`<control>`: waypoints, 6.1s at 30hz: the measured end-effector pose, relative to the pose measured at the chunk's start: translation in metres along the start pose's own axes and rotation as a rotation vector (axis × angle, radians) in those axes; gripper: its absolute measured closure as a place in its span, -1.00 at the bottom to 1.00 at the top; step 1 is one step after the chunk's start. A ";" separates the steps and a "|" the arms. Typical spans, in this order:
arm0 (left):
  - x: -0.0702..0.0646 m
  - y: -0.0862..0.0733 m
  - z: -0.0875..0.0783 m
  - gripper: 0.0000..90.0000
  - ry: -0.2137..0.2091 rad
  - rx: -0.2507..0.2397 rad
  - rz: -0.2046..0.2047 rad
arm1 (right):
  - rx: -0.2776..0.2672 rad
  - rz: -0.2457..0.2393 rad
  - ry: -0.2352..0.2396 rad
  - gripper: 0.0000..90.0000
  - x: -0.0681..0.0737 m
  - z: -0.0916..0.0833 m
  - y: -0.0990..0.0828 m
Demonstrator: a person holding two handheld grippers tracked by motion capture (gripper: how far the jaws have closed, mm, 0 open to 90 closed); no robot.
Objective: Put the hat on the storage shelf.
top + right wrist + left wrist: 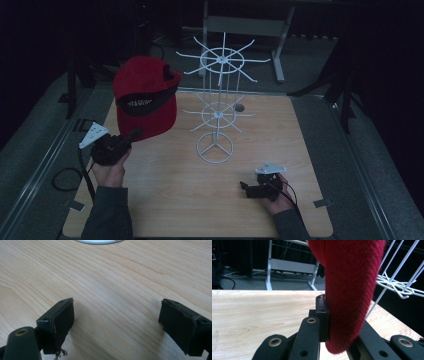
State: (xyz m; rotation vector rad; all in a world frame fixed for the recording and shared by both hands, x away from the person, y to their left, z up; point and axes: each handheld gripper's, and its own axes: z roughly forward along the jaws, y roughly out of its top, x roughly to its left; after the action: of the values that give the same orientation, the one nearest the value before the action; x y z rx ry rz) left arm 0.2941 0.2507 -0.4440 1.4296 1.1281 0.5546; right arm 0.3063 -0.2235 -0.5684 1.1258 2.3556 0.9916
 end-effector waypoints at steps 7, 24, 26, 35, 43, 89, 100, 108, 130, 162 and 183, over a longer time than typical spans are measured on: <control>-0.002 0.009 -0.002 0.91 0.003 -0.007 0.012 | -0.001 0.001 0.000 -0.71 0.000 0.000 0.000; -0.008 0.026 0.000 0.91 -0.009 -0.033 0.014 | 0.000 0.000 0.000 -0.71 0.000 0.000 0.000; -0.008 0.027 0.000 0.91 -0.010 -0.036 0.013 | 0.000 0.000 0.000 -0.71 0.000 0.000 0.000; -0.007 0.038 -0.001 0.91 -0.004 -0.058 0.003 | -0.001 -0.001 -0.001 -0.71 0.000 0.000 0.000; -0.008 0.043 -0.002 0.91 -0.001 -0.063 0.008 | 0.000 -0.001 -0.001 -0.71 0.000 0.000 0.000; -0.015 0.061 -0.009 0.91 -0.025 -0.146 0.001 | -0.001 -0.001 -0.001 -0.71 0.000 0.000 0.000; -0.017 0.065 -0.012 0.91 -0.038 -0.160 0.010 | 0.000 -0.001 0.000 -0.71 0.000 0.000 0.000; -0.022 0.065 -0.015 0.91 -0.047 -0.169 0.020 | 0.000 -0.001 0.000 -0.71 0.000 0.000 0.000; -0.032 0.063 -0.018 0.91 -0.071 -0.172 0.048 | 0.000 -0.001 0.000 -0.71 0.000 0.000 0.000; -0.037 0.061 -0.014 0.91 -0.094 -0.153 0.064 | 0.000 -0.001 -0.001 -0.71 0.000 0.000 0.000; -0.039 0.039 0.001 0.91 -0.077 -0.103 0.049 | -0.001 -0.002 -0.001 -0.71 0.000 0.000 0.000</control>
State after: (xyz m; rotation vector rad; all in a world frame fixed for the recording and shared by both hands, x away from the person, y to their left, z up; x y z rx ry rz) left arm 0.2907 0.2220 -0.3971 1.3809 0.9915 0.5795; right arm 0.3061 -0.2237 -0.5684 1.1237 2.3549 0.9913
